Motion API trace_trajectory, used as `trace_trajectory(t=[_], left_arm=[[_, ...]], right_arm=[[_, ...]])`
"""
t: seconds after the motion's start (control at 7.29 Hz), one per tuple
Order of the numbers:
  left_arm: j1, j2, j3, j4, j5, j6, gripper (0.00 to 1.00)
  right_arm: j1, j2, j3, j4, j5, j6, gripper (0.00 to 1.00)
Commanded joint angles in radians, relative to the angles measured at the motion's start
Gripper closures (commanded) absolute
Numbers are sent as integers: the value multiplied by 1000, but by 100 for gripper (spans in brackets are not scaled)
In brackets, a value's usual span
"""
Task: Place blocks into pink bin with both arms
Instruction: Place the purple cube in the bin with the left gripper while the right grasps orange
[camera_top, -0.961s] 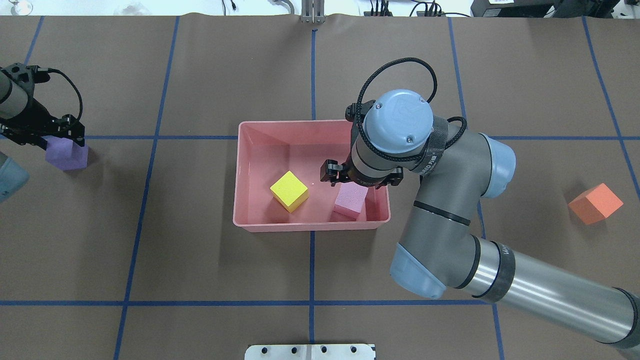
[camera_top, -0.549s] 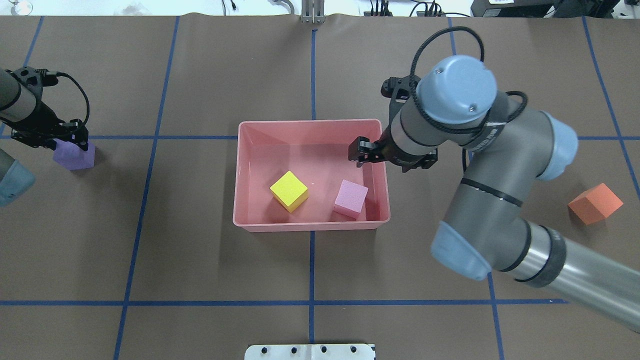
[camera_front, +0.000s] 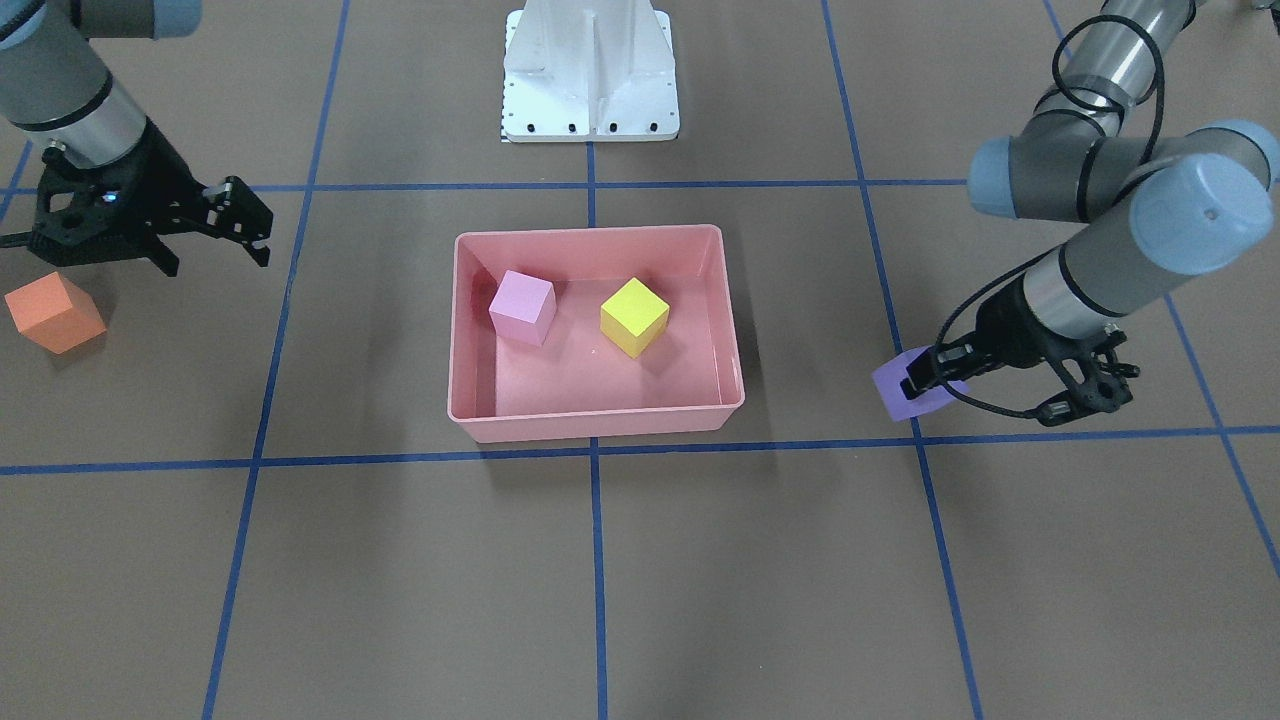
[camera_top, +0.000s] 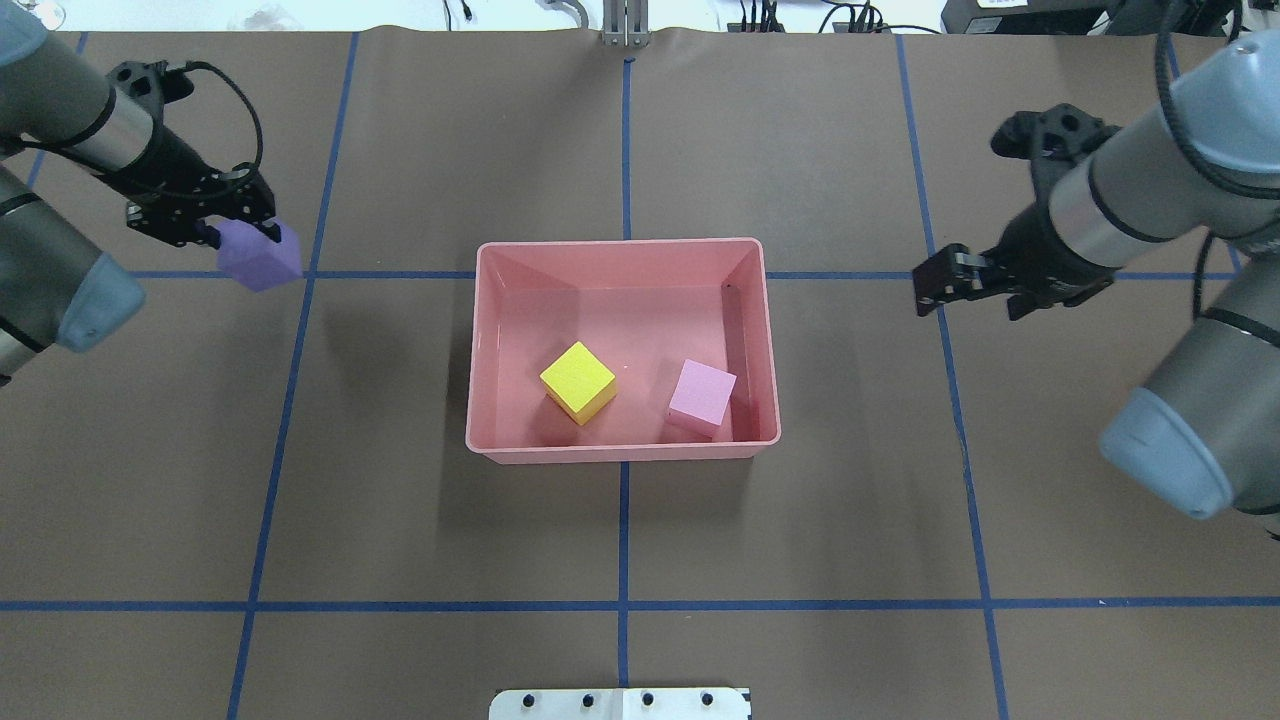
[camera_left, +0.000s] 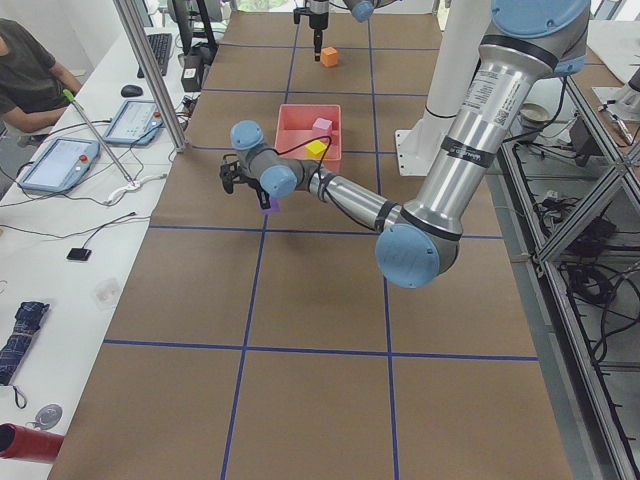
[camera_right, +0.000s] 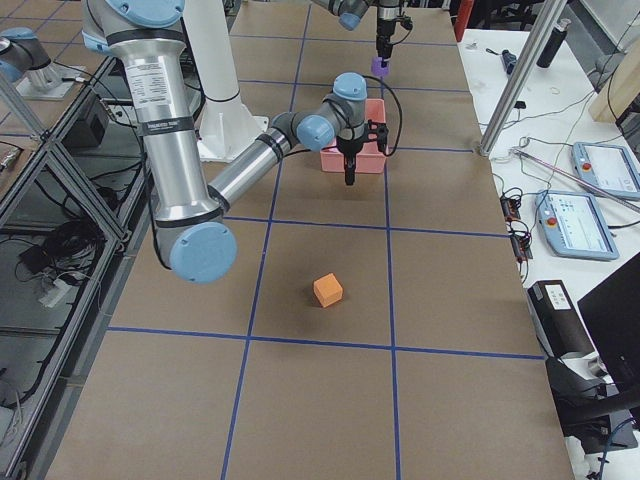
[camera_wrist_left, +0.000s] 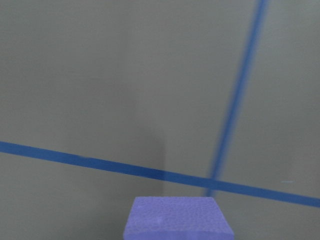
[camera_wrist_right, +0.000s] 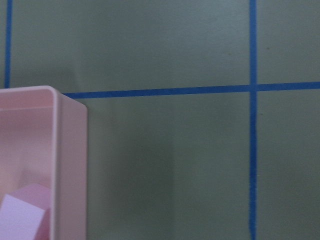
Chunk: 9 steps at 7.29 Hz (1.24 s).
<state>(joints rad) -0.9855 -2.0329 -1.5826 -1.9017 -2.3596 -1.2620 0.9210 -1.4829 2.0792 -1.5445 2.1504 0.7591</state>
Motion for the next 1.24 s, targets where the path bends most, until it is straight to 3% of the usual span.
trace_trajectory(t=[0.0, 0.14, 0.27, 0.41, 0.55, 0.82, 1.1], left_arm=[[80, -199, -59, 109, -3, -262, 100], [135, -299, -57, 225, 14, -293, 100], [218, -337, -53, 271, 99, -306, 100], [270, -346, -45, 271, 185, -307, 100], [280, -354, -25, 267, 203, -306, 100], [283, -395, 56, 259, 245, -297, 100], [297, -400, 75, 257, 270, -294, 100]], right_arm=[[62, -170, -43, 143, 8, -199, 0], [65, -215, -51, 180, 8, -258, 0], [84, -236, -71, 187, 5, -339, 0], [99, -249, -100, 188, 3, -428, 0], [102, -247, -120, 193, 2, -482, 0], [104, -250, -221, 309, -12, -573, 0], [110, -250, -245, 350, -15, -583, 0]])
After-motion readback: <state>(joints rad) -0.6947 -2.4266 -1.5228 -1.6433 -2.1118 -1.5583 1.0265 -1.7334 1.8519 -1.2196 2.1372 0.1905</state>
